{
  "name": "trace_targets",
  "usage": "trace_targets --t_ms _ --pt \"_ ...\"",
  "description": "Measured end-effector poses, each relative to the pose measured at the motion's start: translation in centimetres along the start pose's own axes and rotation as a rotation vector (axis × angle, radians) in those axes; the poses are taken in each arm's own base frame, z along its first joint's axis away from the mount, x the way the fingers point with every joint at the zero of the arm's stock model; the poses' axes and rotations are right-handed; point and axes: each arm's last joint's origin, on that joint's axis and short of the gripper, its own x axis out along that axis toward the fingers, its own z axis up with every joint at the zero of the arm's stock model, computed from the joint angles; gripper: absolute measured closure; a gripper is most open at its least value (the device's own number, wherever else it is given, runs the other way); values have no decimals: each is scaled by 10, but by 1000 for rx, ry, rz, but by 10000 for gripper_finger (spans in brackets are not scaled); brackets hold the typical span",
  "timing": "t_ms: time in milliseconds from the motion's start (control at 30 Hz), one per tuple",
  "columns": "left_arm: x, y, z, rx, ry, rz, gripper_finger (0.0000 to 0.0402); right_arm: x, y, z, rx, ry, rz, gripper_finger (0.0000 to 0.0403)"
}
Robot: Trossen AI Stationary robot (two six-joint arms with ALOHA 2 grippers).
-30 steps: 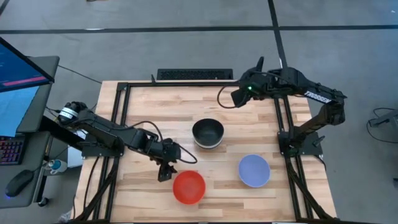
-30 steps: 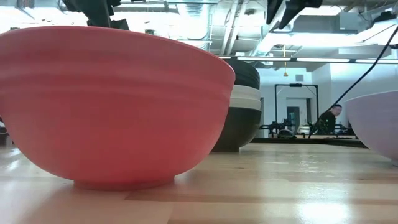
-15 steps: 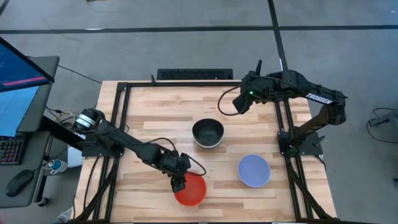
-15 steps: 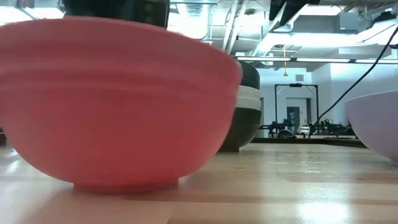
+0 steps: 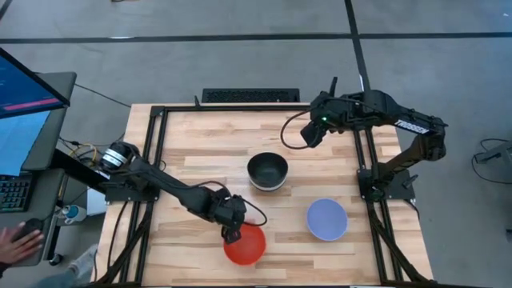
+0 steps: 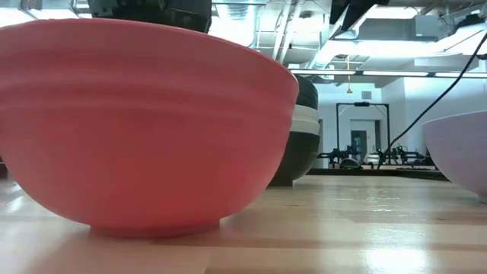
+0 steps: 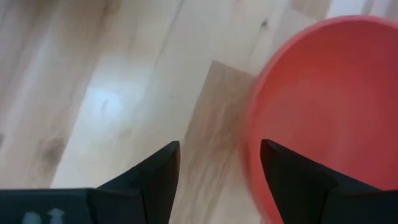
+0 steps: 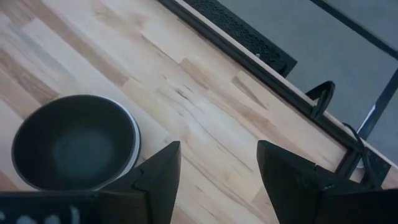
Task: Nest bowls inside each other
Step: Stack the orange bowl on top of the black bowl
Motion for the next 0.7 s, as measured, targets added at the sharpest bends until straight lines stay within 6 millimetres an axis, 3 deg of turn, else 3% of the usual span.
trace_targets --t_ms 700 --pt "9 1 -5 83 47 -2 187 0 0 0 17 15 19 168"
